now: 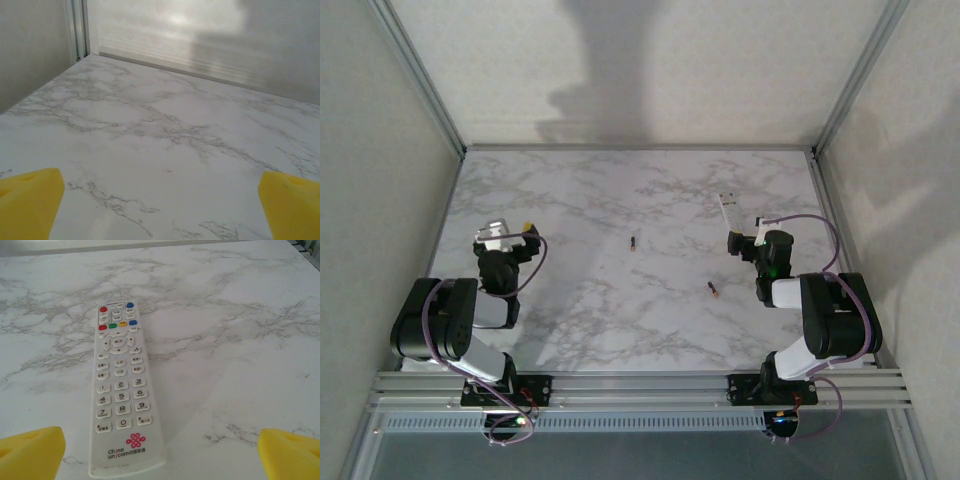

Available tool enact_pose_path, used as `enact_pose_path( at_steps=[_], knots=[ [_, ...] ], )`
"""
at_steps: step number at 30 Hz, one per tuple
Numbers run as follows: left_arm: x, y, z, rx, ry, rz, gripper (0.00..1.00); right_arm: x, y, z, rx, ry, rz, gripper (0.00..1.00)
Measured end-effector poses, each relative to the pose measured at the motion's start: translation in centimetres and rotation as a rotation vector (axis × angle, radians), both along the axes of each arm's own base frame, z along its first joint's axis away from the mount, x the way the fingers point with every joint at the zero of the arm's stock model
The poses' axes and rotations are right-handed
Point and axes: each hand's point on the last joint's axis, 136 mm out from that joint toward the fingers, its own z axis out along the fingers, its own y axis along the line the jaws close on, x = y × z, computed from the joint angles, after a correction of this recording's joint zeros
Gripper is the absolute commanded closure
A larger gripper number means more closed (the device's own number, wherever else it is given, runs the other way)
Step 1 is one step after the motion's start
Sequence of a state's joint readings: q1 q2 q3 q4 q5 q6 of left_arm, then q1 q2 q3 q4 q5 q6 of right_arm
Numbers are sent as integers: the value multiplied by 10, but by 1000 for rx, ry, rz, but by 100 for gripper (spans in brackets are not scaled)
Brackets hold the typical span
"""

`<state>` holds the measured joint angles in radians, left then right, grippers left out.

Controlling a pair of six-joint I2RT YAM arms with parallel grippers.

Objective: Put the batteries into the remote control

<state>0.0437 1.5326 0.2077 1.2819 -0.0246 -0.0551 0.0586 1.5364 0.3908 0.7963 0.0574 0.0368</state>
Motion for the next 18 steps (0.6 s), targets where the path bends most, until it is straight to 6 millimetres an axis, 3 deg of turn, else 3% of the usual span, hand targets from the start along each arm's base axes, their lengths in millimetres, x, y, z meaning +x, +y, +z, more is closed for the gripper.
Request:
enact_pose_path(
  at_steps=[6, 8, 12, 14, 16, 18],
  knots=[
    [15, 4, 7, -10, 54, 15, 1, -3, -1, 3, -1, 38, -8, 1],
    [31, 11, 31, -35, 54, 56, 1, -1, -5, 19, 8, 53, -39, 1],
    [55, 24, 97, -138, 15, 143, 1, 13, -11, 83, 76, -1, -113, 1],
    [60, 29, 121, -206, 16, 176, 1, 14, -15, 103, 128, -7, -163, 1],
    [62, 32, 134, -269, 31, 195, 1, 15, -19, 110, 173, 14, -196, 1],
    [61, 32, 135, -327, 61, 202, 1, 15, -18, 107, 205, 66, -201, 1]
  ],
)
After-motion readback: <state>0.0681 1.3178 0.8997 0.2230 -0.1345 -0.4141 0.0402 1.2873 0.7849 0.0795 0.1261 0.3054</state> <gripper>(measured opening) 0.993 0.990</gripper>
